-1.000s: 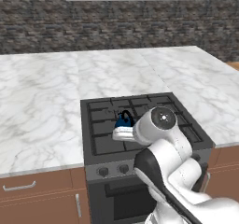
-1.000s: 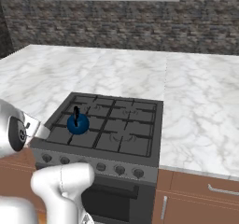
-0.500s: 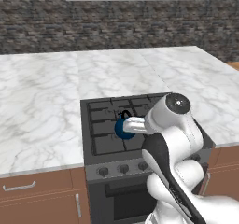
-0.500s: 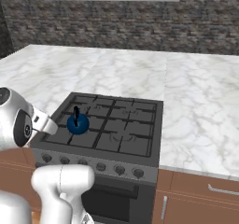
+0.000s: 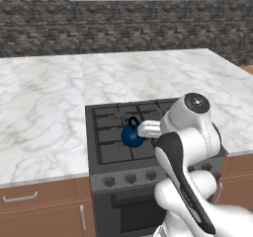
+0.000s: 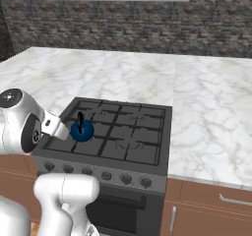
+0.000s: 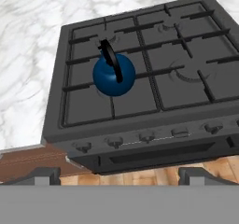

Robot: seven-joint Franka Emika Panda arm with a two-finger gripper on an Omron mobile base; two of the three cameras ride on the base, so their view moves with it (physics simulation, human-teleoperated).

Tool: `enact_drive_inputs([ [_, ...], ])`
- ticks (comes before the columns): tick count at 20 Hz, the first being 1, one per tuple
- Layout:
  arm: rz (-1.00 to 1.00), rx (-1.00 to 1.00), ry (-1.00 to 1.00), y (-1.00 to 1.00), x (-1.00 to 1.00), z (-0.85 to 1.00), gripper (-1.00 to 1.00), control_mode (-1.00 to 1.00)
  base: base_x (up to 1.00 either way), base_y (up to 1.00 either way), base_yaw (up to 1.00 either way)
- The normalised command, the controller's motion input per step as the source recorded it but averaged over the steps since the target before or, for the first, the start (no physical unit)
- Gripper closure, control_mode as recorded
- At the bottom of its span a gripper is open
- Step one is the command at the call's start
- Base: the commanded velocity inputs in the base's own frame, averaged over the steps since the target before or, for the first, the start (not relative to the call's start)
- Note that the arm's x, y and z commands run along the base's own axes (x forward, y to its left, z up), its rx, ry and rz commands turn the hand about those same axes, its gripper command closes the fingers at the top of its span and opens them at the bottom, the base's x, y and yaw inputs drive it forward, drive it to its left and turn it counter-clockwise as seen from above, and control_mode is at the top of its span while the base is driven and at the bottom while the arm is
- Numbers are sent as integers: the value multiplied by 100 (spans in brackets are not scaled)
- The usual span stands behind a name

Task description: The kettle is done boiling. Turn off the stove, then wait for 300 timesteps before moving the kettle to the dining table.

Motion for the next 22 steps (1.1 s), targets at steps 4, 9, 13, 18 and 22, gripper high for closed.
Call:
enact_drive_inputs([
  [4,4,0,-1,-32,0,0,-100,-100,0,0,0],
  [9,9,0,-5,-19,4,-1,-100,-100,0,0,0],
  [13,9,0,-4,0,14,0,-100,-100,0,0,0],
  [18,6,0,-1,1,9,-2,-100,-100,0,0,0],
  [22,0,-1,0,0,0,-2,-100,-100,0,0,0],
])
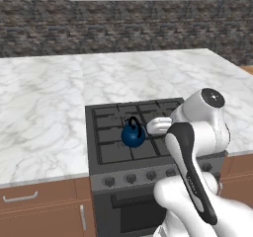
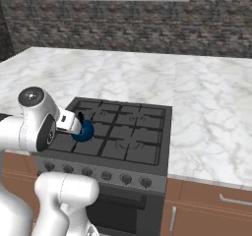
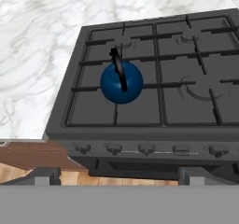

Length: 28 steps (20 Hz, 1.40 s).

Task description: The kettle is done boiling. Turn off the stove, then wait for 300 timesteps before moving the kettle to the dining table.

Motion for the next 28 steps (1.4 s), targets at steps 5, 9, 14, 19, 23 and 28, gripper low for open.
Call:
enact_drive_inputs([
  [5,0,0,0,0,0,0,-100,-100,0,0,0],
  [9,0,0,0,0,0,0,-100,-100,0,0,0],
  [14,0,0,0,0,1,0,-100,-100,0,0,0],
  [19,0,-1,0,0,12,-8,-100,-100,0,0,0],
  [23,0,-1,0,0,14,-11,-100,-100,0,0,0],
  [28,0,-1,0,0,16,-10,-100,-100,0,0,0],
])
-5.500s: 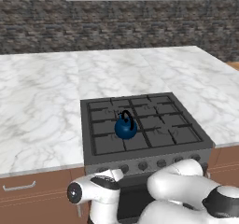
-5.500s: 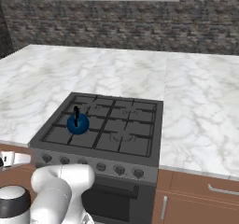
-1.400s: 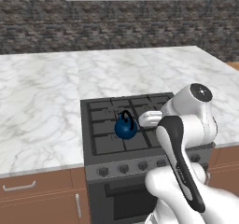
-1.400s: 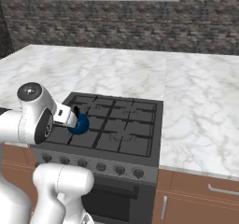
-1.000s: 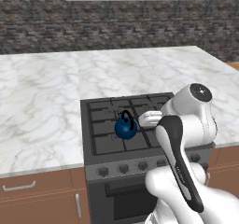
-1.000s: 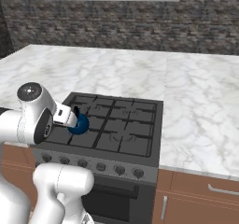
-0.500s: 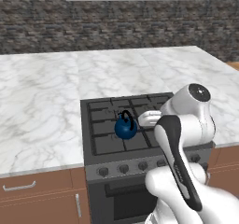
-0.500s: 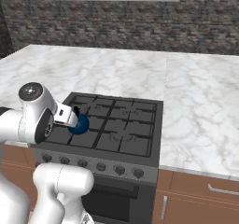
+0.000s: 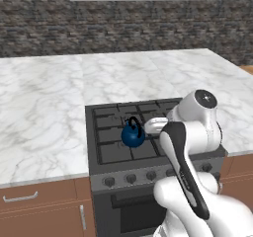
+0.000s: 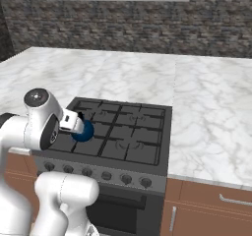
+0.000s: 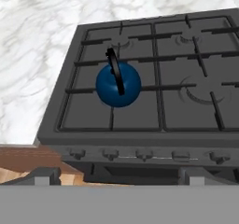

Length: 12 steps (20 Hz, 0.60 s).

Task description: The kettle is done boiling. Turn off the stove, then wait for 300 timesteps before moving the kettle to the dining table.

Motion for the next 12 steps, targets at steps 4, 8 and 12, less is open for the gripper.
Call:
enact_drive_inputs([
  [4,0,0,0,4,22,-7,-100,-100,0,0,0],
  [8,0,-2,0,10,25,-7,-100,-100,0,0,0],
  [12,0,-3,0,12,23,-10,-100,-100,0,0,0],
])
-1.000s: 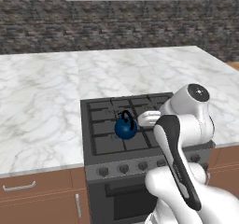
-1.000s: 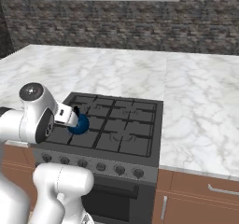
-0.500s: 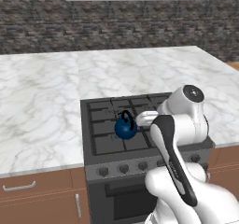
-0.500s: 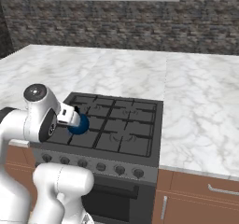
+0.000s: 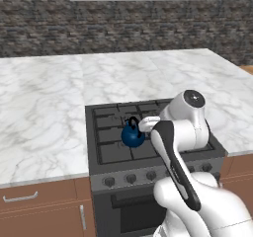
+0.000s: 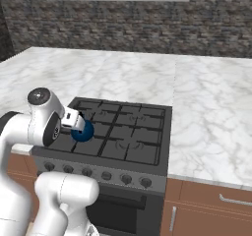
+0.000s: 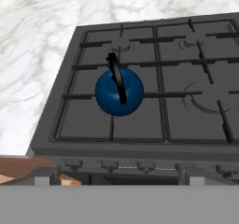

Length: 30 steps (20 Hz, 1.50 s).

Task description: The kettle is done boiling. Turn off the stove, then wait for 300 timesteps before moving the kettle to the dining table.

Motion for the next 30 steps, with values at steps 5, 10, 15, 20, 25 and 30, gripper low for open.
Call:
enact_drive_inputs([
  [5,0,-3,0,13,25,-12,-100,-100,0,0,0],
  [10,1,-2,0,0,27,-11,-100,-100,0,0,0],
  [15,3,0,0,0,27,-13,-100,-100,0,0,0],
  [20,3,-1,0,0,25,-14,-100,-100,0,0,0],
  [25,2,-1,0,2,23,-15,-100,-100,0,0,0],
  [30,1,-1,0,1,19,-12,-100,-100,0,0,0],
])
